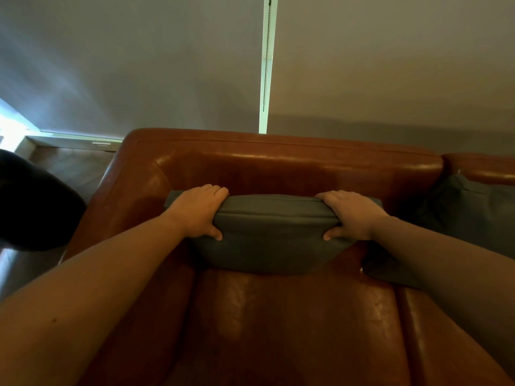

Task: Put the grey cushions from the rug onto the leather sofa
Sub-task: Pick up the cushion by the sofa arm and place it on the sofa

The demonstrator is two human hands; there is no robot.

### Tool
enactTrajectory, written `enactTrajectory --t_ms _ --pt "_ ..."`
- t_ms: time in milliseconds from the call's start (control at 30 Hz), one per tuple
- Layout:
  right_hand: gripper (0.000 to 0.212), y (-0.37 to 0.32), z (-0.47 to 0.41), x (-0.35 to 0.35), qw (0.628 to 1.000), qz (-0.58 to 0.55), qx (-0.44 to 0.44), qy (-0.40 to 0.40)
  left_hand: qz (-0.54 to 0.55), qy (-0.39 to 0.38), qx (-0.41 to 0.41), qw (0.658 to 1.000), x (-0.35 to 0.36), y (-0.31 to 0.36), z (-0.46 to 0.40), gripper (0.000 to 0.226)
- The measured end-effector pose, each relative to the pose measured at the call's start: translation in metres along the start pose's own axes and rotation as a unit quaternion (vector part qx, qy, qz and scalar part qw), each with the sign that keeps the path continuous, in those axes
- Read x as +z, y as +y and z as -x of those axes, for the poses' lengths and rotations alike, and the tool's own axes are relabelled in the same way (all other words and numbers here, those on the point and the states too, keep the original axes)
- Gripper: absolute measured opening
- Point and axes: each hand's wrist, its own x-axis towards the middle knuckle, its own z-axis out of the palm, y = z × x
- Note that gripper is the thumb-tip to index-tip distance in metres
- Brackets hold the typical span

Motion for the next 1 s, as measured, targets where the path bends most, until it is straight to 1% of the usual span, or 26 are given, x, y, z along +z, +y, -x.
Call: enactTrajectory --t_ms 67,167,233,300,367,400,467,533,600,633,700,767,867,1000 --pt "0.102 0.005 0.002 -0.009 1.0 -0.011 0.012 -0.021 0.009 -0.014 -0.002 1.0 -0.005 -0.007 0.001 0.089" --pt "0.092 0.007 -0.001 -0.017 0.999 -0.006 0.021 -0.036 0.018 -0.025 -0.016 0.999 -0.011 -0.016 0.003 0.091" --pt "0.092 0.005 -0.005 -0.02 0.999 0.001 0.021 -0.045 0.022 -0.038 -0.017 0.999 -0.015 -0.017 0.002 0.093" --pt "0.105 -0.001 -0.007 -0.025 0.998 0.024 0.027 -0.052 0.026 -0.045 -0.022 0.998 -0.018 -0.015 0.002 0.101" --pt "0.129 -0.011 -0.01 -0.029 0.997 0.057 0.019 -0.056 0.032 -0.046 -0.023 0.998 -0.019 -0.011 0.001 0.118" --pt "0.138 -0.02 -0.013 -0.03 0.996 0.071 0.0 -0.047 0.03 -0.041 -0.014 0.999 -0.019 -0.006 0.0 0.127" --pt "0.149 -0.044 -0.021 -0.026 0.996 0.077 -0.042 -0.027 0.016 -0.035 0.014 0.999 -0.017 0.009 -0.004 0.138" --pt "0.15 -0.069 -0.03 -0.017 0.997 0.048 -0.044 -0.032 -0.003 -0.038 0.026 0.999 -0.012 0.025 -0.013 0.14" --pt "0.142 -0.08 -0.037 -0.01 0.999 0.021 -0.027 -0.033 0.0 -0.036 0.013 0.999 -0.009 0.031 -0.021 0.129" --pt "0.132 -0.079 -0.038 -0.009 0.999 0.011 -0.025 -0.023 0.013 -0.033 0.006 0.999 -0.009 0.03 -0.023 0.119" --pt "0.105 -0.068 -0.039 -0.011 0.999 0.0 -0.034 0.007 0.037 -0.03 0.005 0.999 -0.011 0.022 -0.025 0.099" --pt "0.087 -0.052 -0.039 -0.017 0.999 0.011 -0.038 0.033 0.051 -0.024 0.008 0.998 -0.015 0.014 -0.027 0.09" --pt "0.081 -0.032 -0.035 -0.022 0.996 0.046 -0.039 0.069 0.055 -0.002 0.003 0.998 -0.017 0.007 -0.029 0.092" --pt "0.087 -0.022 -0.028 -0.016 0.994 0.077 -0.039 0.069 0.057 0.01 0.004 0.998 -0.019 -0.006 -0.022 0.094"
